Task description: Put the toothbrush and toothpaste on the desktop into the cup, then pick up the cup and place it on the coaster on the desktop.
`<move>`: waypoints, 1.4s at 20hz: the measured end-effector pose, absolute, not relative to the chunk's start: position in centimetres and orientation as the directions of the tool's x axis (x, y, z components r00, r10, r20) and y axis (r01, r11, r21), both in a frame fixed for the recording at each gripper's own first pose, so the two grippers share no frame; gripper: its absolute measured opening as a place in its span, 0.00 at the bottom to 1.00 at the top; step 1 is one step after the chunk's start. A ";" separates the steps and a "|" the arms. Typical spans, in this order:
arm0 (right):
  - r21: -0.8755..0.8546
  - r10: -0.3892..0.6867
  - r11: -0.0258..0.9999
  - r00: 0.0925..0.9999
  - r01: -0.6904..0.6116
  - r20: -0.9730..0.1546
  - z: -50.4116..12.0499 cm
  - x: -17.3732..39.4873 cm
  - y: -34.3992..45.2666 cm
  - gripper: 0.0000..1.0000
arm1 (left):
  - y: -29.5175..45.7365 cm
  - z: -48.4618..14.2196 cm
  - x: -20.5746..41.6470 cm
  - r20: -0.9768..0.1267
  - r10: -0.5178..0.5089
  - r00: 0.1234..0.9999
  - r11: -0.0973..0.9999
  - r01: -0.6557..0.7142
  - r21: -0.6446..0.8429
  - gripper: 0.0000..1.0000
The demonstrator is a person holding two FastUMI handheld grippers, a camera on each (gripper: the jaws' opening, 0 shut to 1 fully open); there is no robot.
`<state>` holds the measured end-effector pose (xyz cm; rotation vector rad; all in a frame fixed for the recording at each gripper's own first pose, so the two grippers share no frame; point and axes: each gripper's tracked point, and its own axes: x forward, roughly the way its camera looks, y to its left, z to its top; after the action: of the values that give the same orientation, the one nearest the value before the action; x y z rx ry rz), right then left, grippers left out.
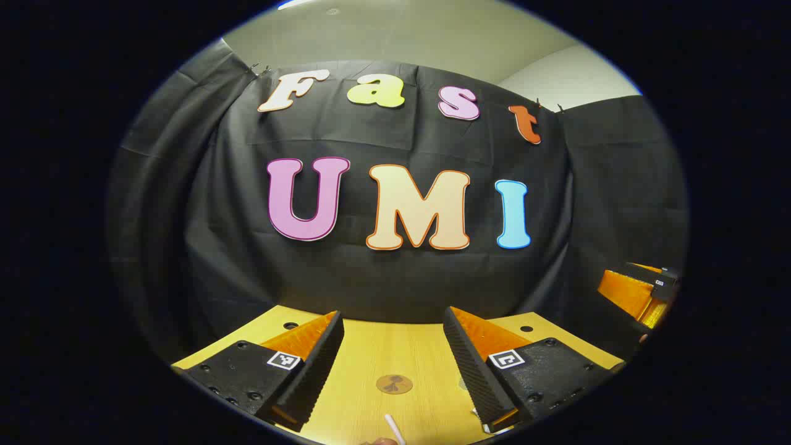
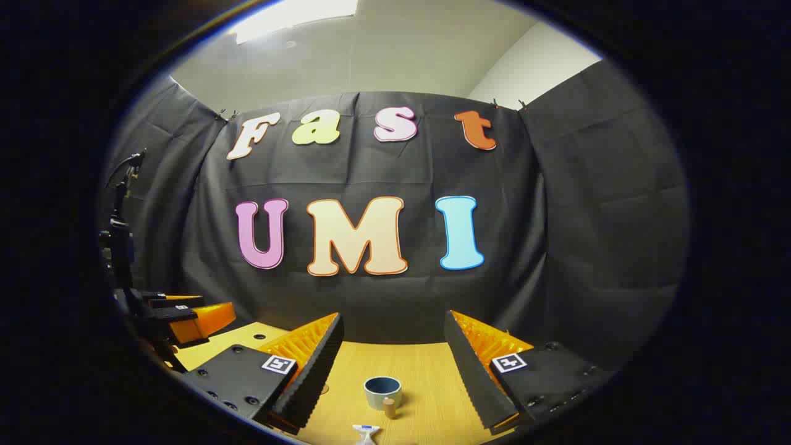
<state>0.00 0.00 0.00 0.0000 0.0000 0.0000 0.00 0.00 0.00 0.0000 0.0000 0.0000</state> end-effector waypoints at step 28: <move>-0.041 0.097 0.990 0.877 -0.132 -0.471 -18.8 0.7 2.7 0.99 | 6.0 0.2 -1.1 0.028 0.136 0.990 0.985 -0.138 0.101 0.94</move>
<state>0.71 2.69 -18.80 -0.0726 0.4869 0.1194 -1.11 6.04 0.21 0.1032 -0.0209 0.1375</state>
